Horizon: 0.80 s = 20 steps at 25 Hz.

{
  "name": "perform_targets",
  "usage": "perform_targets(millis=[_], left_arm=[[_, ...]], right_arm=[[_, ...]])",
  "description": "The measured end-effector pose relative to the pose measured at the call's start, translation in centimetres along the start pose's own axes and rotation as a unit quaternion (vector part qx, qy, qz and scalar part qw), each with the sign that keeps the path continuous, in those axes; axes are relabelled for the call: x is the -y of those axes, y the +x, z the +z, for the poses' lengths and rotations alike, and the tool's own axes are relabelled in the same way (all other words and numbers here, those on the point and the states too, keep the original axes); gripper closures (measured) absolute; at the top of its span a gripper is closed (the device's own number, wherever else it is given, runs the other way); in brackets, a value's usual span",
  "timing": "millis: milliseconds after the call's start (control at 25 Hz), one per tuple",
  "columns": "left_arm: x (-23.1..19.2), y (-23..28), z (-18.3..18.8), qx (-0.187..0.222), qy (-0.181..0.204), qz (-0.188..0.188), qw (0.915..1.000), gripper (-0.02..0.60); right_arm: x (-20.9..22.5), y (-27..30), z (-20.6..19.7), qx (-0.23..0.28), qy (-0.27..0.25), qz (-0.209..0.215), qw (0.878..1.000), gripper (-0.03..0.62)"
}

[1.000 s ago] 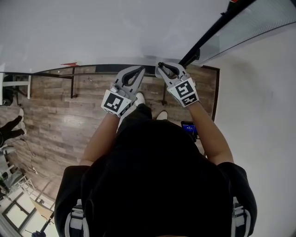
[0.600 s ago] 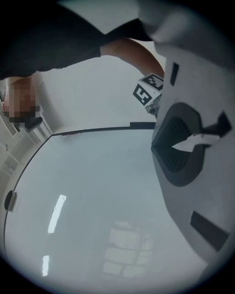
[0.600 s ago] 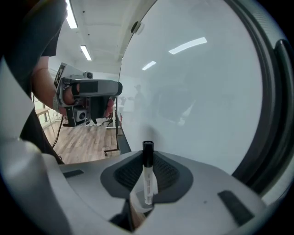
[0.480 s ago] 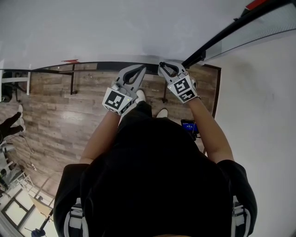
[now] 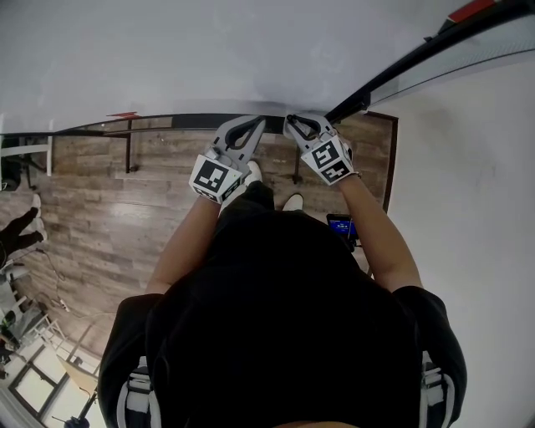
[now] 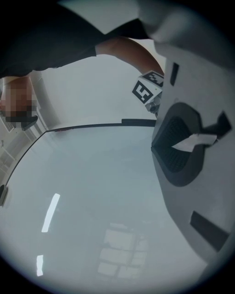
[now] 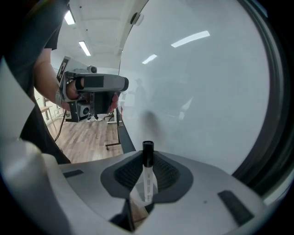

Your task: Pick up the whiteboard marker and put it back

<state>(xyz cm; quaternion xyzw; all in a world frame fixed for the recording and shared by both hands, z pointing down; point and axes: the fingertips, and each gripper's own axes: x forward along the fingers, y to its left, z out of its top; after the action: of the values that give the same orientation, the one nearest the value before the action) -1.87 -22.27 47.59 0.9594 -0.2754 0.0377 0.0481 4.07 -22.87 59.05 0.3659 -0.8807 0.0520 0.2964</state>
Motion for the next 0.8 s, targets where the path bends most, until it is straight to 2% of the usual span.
perform_targets(millis=[400,800], left_arm=[[0.07,-0.01,-0.53,-0.010,-0.007,-0.009,0.9999,0.578],[-0.35,-0.93,0.01,-0.006,-0.016,-0.002,0.9998,0.578]], right_arm=[[0.02,0.35,-0.70,-0.008,0.011,0.011,1.000,0.528],[-0.47,0.63,-0.98,-0.014,0.019,0.019,1.000,0.523]])
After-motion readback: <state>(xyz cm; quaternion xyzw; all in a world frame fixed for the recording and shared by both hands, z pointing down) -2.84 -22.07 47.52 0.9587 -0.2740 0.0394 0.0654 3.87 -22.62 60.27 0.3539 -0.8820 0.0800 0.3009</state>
